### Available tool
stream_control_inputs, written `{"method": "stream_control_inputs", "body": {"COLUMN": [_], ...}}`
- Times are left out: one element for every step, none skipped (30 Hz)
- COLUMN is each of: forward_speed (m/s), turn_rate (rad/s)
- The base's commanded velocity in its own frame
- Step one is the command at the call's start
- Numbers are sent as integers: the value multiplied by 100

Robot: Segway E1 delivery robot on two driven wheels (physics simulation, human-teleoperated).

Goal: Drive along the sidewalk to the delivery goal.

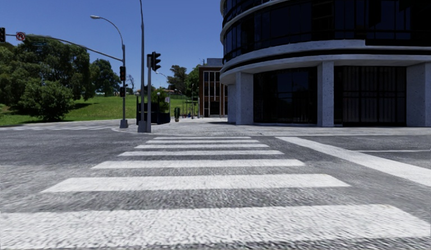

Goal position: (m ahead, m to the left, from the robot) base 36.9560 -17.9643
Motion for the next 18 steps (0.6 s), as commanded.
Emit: {"method": "stream_control_inputs", "body": {"forward_speed": [200, 200, 200, 200, 200, 200, 200, 200, 200, 200, 200, 200, 200, 200, 200, 200, 200, 200], "turn_rate": [0, 0, 0, 0, 0, 0, 0, 0, 0, 0, 0, 0, 0, 0, 0, 0, 0, 0]}}
